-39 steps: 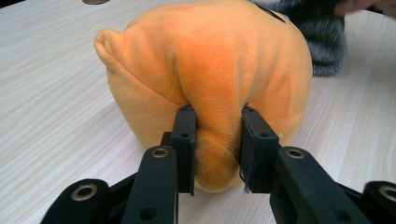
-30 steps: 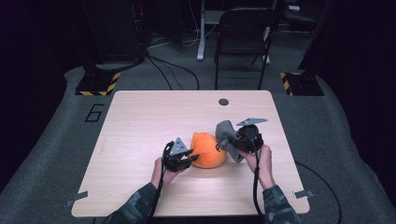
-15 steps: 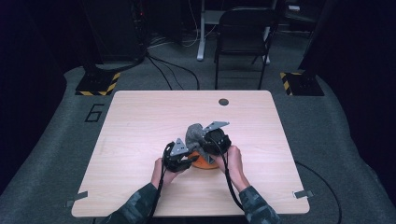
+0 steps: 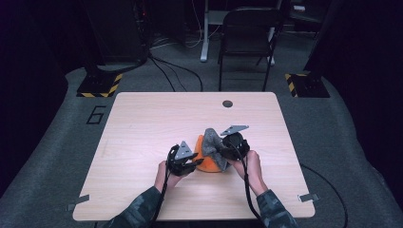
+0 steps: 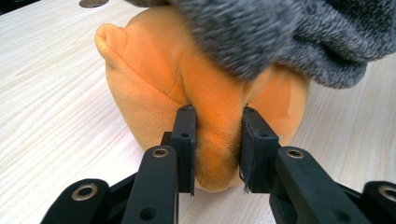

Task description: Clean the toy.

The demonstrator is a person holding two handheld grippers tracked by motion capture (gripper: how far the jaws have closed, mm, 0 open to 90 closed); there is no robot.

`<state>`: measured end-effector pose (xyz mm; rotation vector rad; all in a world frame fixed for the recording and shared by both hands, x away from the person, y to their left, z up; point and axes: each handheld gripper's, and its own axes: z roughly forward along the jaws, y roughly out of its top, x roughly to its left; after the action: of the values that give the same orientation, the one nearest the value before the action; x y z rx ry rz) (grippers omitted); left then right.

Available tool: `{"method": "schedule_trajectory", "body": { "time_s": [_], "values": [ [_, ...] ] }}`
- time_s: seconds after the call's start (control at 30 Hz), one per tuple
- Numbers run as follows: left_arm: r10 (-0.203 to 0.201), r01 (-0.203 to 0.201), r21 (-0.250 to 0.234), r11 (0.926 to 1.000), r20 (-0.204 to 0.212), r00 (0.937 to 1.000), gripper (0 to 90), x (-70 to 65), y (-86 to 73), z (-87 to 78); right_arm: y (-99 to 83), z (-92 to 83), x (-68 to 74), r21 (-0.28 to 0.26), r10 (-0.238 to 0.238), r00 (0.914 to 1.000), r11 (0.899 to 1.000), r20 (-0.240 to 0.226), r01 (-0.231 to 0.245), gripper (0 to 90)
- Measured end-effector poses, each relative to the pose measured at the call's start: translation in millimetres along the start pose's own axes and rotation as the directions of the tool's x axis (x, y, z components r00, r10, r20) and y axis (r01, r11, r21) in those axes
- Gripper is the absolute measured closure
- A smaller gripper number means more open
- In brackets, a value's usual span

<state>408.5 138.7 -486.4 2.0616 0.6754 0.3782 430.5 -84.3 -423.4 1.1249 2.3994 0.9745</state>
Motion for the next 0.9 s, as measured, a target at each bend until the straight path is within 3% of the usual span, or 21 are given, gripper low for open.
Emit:
{"method": "schedule_trajectory", "body": {
  "time_s": [0.3, 0.5, 0.63, 0.67, 0.7, 0.77, 0.8, 0.9],
  "values": [
    [-0.004, 0.004, -0.001, 1.0000, 0.000, 1.0000, 70.2, 0.9, 0.0, 0.1, -16.5, -3.8, -21.7, 0.040, 0.052, 0.9984, 0.998, 0.022, -0.052, 74.7],
    [-0.004, 0.004, 0.000, 1.0000, 0.000, 1.0000, 70.1, 1.1, 0.3, 0.1, -28.3, 1.4, -39.7, 0.087, 0.096, 0.9945, 0.991, 0.042, -0.099, 74.7],
    [-0.001, 0.001, -0.006, 1.0000, 0.001, 1.0000, 70.1, 2.8, 0.1, 0.2, -40.0, 11.3, -53.2, 0.139, 0.126, 0.9896, 0.981, 0.070, -0.134, 74.7],
    [-0.005, 0.005, -0.008, 1.0000, 0.000, 1.0000, 70.1, 2.8, 0.0, 0.4, -47.3, 20.1, -58.8, 0.180, 0.140, 0.9853, 0.971, 0.097, -0.156, 74.7],
    [-0.006, 0.006, -0.006, 1.0000, -0.001, 1.0000, 70.1, 3.1, 0.0, 0.2, -47.3, 20.1, -58.8, 0.180, 0.140, 0.9853, 0.971, 0.097, -0.156, 74.7],
    [-0.008, 0.008, -0.005, 1.0000, 0.004, 1.0000, 70.1, 3.9, -0.2, 0.0, -56.3, 32.6, -64.8, 0.216, 0.142, 0.9816, 0.962, 0.128, -0.167, 74.7],
    [-0.010, 0.010, -0.006, 0.9999, 0.004, 0.9999, 70.1, 4.0, -0.2, -0.1, -62.0, 38.3, -70.3, 0.221, 0.158, 0.9813, 0.959, 0.110, -0.179, 74.7],
    [-0.007, 0.007, -0.006, 1.0000, 0.004, 1.0000, 70.1, 4.3, -0.2, -0.2, -58.1, 35.0, -70.2, 0.232, 0.153, 0.9781, 0.955, 0.140, -0.183, 74.8]
  ]
}}
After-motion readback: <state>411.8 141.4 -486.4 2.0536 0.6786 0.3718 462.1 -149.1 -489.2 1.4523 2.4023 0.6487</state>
